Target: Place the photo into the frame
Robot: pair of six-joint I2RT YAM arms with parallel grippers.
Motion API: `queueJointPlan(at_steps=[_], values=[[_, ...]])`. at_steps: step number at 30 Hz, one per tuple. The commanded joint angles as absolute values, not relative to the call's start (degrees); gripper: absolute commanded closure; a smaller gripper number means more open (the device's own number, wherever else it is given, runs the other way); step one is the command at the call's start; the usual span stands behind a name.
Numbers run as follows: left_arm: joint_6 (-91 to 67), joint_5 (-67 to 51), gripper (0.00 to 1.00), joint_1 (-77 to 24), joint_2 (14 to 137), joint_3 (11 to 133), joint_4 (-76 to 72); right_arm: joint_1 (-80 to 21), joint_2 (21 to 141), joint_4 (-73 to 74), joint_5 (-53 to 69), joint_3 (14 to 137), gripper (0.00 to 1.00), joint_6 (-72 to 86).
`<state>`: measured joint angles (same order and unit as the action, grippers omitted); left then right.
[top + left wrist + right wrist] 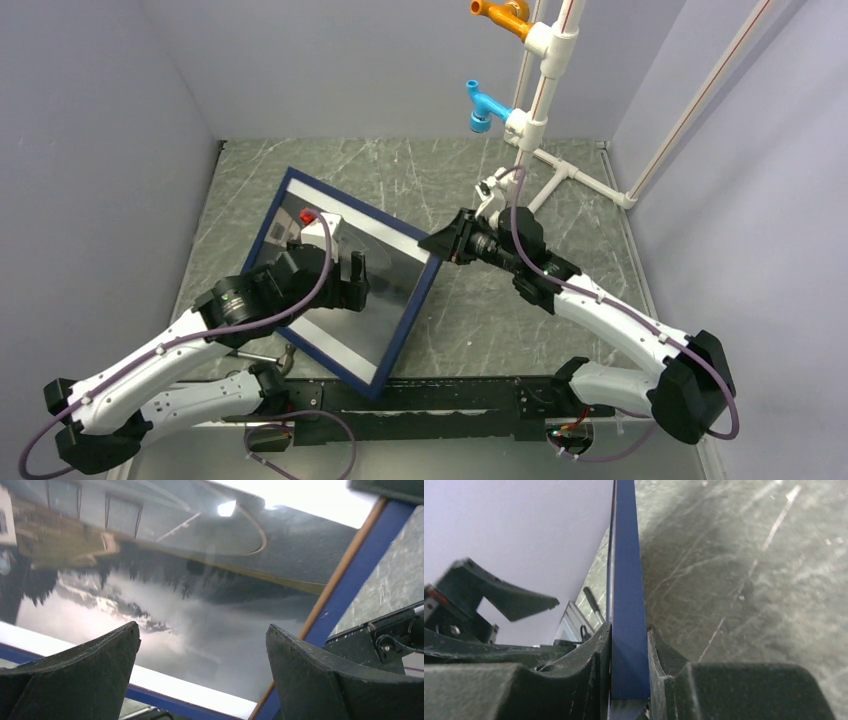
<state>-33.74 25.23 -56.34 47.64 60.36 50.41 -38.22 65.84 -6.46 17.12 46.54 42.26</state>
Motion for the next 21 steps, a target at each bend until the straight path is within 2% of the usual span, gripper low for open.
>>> queueJointPlan(at_steps=[1,6,11,12,16,21], values=[[-39.76,16.31,0.01,-52.82,48.28,56.51,47.55,-36.78,62.26,-5.59,1.70,40.15,1.00,49.05],[-44.05,11.07,0.01,-48.59,49.27,49.58,45.66,-36.34,58.84,-7.26,-3.83,32.14,1.00,54.19],[-45.90,7.94,0.01,-43.75,48.78,44.73,45.01,-36.24,58.38,-9.18,-6.78,26.32,1.00,52.01],[-46.32,7.72,0.01,-42.55,48.72,43.97,45.50,-36.20,58.76,-8.82,-7.24,25.56,0.95,51.24],[-47.78,6.81,0.01,-39.68,48.12,40.88,47.19,-36.20,59.91,-7.52,-9.27,23.28,0.62,48.70],[-50.65,5.67,0.01,-38.71,44.98,36.86,49.35,-36.12,60.90,-7.39,-8.73,21.79,0.39,45.05]])
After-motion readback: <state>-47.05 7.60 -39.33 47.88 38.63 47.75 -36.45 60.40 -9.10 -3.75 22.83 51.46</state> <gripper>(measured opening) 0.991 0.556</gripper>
